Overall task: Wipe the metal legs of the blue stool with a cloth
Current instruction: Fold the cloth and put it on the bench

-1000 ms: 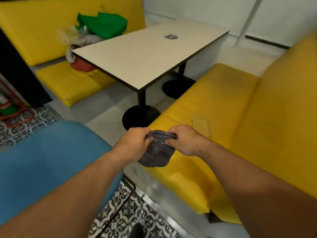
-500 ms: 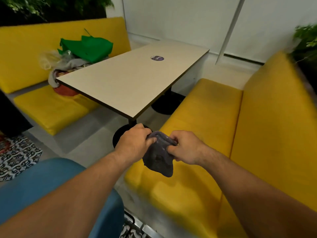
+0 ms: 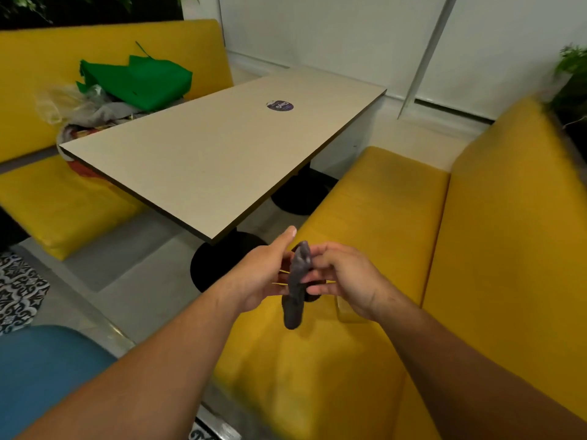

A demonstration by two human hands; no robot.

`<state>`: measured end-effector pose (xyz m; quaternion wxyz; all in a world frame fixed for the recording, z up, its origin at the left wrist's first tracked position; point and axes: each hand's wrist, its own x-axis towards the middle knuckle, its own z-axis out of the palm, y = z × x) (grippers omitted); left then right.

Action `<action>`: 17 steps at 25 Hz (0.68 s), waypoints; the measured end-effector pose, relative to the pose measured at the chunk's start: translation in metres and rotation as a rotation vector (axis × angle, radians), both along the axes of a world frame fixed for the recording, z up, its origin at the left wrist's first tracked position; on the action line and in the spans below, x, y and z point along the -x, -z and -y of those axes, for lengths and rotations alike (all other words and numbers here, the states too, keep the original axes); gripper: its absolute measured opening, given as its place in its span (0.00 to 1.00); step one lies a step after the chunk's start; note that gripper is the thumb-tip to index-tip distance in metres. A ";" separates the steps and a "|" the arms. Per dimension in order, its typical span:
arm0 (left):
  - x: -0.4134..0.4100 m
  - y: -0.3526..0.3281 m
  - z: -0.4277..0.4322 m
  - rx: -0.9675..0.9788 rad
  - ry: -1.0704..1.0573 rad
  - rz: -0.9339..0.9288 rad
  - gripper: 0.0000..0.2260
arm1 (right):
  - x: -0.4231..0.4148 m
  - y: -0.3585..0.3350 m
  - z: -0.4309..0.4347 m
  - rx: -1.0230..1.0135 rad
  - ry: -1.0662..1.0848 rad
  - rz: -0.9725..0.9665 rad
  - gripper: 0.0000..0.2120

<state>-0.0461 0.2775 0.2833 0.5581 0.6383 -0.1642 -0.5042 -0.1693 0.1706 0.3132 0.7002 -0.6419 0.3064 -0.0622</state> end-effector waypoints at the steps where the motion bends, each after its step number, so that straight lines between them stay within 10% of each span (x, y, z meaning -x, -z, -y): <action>1: -0.002 0.003 0.009 0.043 0.048 -0.004 0.25 | 0.001 0.001 0.011 -0.009 -0.016 0.006 0.13; 6: -0.003 0.018 0.063 0.138 0.099 -0.030 0.11 | -0.001 0.008 0.079 0.003 -0.017 -0.008 0.11; 9: -0.004 0.019 0.102 0.050 0.172 0.126 0.08 | 0.004 0.026 0.130 0.349 0.065 -0.118 0.10; 13: -0.011 0.022 0.157 -0.089 0.512 0.497 0.05 | 0.006 0.057 0.195 0.706 -0.338 -0.259 0.33; 17: -0.022 0.047 0.203 -0.103 0.576 0.593 0.04 | -0.003 0.085 0.243 0.629 -0.470 -0.331 0.11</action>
